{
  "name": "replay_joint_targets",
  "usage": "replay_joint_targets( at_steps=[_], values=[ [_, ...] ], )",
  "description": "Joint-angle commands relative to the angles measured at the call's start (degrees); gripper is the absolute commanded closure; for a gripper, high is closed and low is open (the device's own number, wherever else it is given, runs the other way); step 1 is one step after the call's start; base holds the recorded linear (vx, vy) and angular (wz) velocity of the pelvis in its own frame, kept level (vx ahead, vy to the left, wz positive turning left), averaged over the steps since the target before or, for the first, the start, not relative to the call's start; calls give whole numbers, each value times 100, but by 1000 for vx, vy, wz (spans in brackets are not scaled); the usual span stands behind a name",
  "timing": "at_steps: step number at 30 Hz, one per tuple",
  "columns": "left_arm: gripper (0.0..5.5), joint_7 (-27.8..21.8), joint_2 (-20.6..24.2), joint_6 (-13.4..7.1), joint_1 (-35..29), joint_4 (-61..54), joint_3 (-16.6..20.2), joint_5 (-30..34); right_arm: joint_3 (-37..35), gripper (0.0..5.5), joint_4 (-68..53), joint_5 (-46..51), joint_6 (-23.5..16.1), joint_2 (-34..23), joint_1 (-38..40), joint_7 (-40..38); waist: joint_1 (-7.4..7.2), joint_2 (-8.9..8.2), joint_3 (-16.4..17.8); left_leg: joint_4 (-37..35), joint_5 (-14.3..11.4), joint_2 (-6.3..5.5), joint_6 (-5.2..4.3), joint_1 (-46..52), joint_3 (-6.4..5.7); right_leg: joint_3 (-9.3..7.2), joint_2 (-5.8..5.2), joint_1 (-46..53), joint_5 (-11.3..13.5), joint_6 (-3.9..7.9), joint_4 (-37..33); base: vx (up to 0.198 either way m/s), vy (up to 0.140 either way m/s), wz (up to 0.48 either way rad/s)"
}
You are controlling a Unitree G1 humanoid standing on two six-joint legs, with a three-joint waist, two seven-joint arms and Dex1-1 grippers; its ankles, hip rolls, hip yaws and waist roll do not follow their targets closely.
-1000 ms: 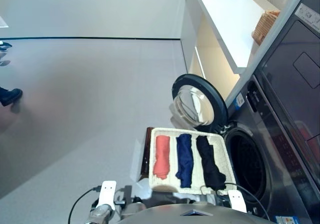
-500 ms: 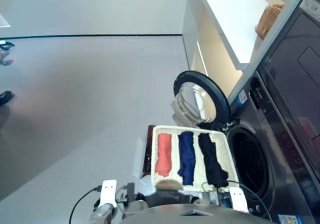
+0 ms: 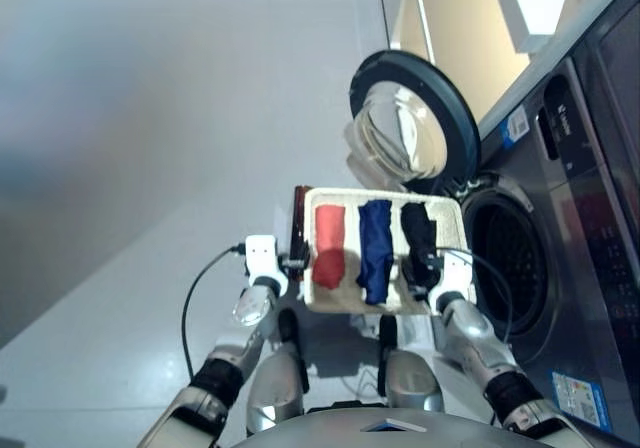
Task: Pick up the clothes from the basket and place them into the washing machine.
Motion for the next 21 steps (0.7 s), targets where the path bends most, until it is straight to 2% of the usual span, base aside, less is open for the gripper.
replay_joint_targets(
  at_steps=[1, 4, 6, 10, 16, 21],
  values=[
    [0, 338, -1, -367, -345, -225, -214, 239, 155, 0, -1347, -478, -426, -230, -433, -216, 2, -78, 153, 1006, -590, 324, -207, -223, 144, 91, -195, -968, -415, 82, 1267, -125, -34, -128],
    [0, 618, 25, -391, -628, -219, -303, 483, 374, 0, -1869, -1073, -411, -324, -908, -457, -21, -110, 348, 1481, -740, 430, -203, -688, 26, 226, -170, -1517, -576, 73, 1842, -119, -42, -146],
    [0, 789, 20, -405, -824, -193, -365, 550, 553, 0, -2139, -1216, -402, -240, -1263, -609, -46, -135, 409, 1905, -881, 451, -195, -1156, -51, 288, -177, -1948, -721, 49, 2295, -109, -48, -101],
    [0, 1099, 77, -401, -1152, -458, -508, 772, 968, 0, -2514, -1439, -418, -28, -2001, -705, -72, -128, 409, 2451, -976, 479, -190, -2056, -178, 375, -167, -2830, -833, -4, 2867, -110, -45, 62],
    [0, 1459, 86, -377, -1813, -470, -713, 1338, 1518, 0, -2452, -1419, -489, 447, -2902, -777, -117, -144, 409, 2956, -1072, 524, -209, -3029, -265, 437, -154, -3827, -938, -64, 3376, -84, -12, 68],
    [0, 1642, 128, -398, -2259, -383, -874, 1730, 1745, 0, -2330, -1331, -546, 639, -3381, -757, -150, -201, 409, 3093, -1073, 543, -224, -3498, -274, 489, -135, -4294, -933, -79, 3477, -24, 0, -5]
  ],
)
